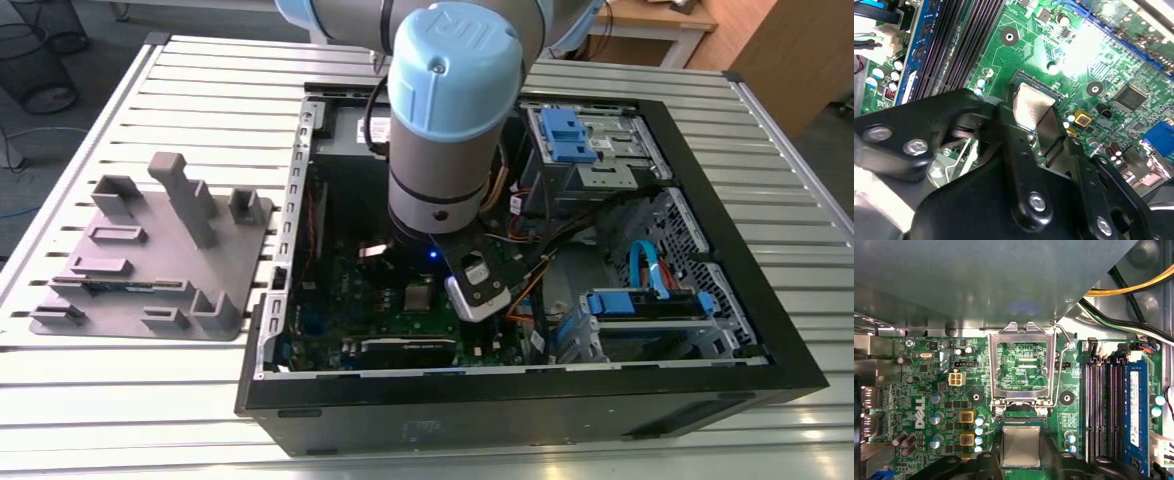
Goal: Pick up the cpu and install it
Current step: 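Place the cpu into insertion slot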
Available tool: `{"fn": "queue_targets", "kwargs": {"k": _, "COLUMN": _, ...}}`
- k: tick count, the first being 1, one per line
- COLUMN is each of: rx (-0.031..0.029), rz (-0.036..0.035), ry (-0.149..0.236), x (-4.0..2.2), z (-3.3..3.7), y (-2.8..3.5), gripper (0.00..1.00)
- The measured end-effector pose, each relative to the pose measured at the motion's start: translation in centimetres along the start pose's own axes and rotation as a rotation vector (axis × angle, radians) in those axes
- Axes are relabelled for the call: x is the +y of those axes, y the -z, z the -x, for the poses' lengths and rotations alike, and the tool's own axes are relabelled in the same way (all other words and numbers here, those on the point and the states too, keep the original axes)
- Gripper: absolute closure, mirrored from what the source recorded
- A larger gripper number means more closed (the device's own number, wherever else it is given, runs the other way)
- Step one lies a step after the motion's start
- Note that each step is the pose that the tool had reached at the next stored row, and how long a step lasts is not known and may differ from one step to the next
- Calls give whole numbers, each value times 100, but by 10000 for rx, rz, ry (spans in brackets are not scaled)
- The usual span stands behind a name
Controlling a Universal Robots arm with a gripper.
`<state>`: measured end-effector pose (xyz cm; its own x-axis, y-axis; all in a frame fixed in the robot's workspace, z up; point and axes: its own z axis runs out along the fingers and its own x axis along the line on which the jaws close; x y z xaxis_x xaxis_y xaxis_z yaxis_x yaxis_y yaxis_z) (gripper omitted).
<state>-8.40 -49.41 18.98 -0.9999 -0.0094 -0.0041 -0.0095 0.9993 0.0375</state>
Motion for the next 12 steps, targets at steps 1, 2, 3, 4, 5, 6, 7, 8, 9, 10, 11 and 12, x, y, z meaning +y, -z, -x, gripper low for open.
{"fn": "queue_targets", "kwargs": {"k": 1, "rx": 3, "rz": 0, "ry": 0, "x": 0, "z": 0, "y": 0, "gripper": 55}}
{"fn": "queue_targets", "kwargs": {"k": 2, "rx": 4, "rz": -2, "ry": 0, "x": 0, "z": -1, "y": 1, "gripper": 55}}
{"fn": "queue_targets", "kwargs": {"k": 3, "rx": 6, "rz": -6, "ry": -1, "x": -1, "z": -1, "y": 3, "gripper": 55}}
{"fn": "queue_targets", "kwargs": {"k": 4, "rx": 6, "rz": -7, "ry": -2, "x": 0, "z": -2, "y": 6, "gripper": 55}}
{"fn": "queue_targets", "kwargs": {"k": 5, "rx": 5, "rz": -5, "ry": -2, "x": 0, "z": -1, "y": 12, "gripper": 55}}
{"fn": "queue_targets", "kwargs": {"k": 6, "rx": 5, "rz": -5, "ry": -2, "x": 0, "z": -2, "y": 22, "gripper": 55}}
{"fn": "queue_targets", "kwargs": {"k": 7, "rx": 6, "rz": -7, "ry": -2, "x": 0, "z": -2, "y": 35, "gripper": 55}}
{"fn": "queue_targets", "kwargs": {"k": 8, "rx": 7, "rz": -8, "ry": -2, "x": 1, "z": -2, "y": 47, "gripper": 55}}
{"fn": "queue_targets", "kwargs": {"k": 9, "rx": 6, "rz": -7, "ry": -2, "x": 1, "z": -2, "y": 58, "gripper": 55}}
{"fn": "queue_targets", "kwargs": {"k": 10, "rx": 6, "rz": -7, "ry": -3, "x": 2, "z": -2, "y": 71, "gripper": 55}}
{"fn": "queue_targets", "kwargs": {"k": 11, "rx": 7, "rz": -8, "ry": -2, "x": 2, "z": -1, "y": 81, "gripper": 55}}
{"fn": "queue_targets", "kwargs": {"k": 12, "rx": 6, "rz": -5, "ry": -2, "x": 3, "z": -1, "y": 81, "gripper": 55}}
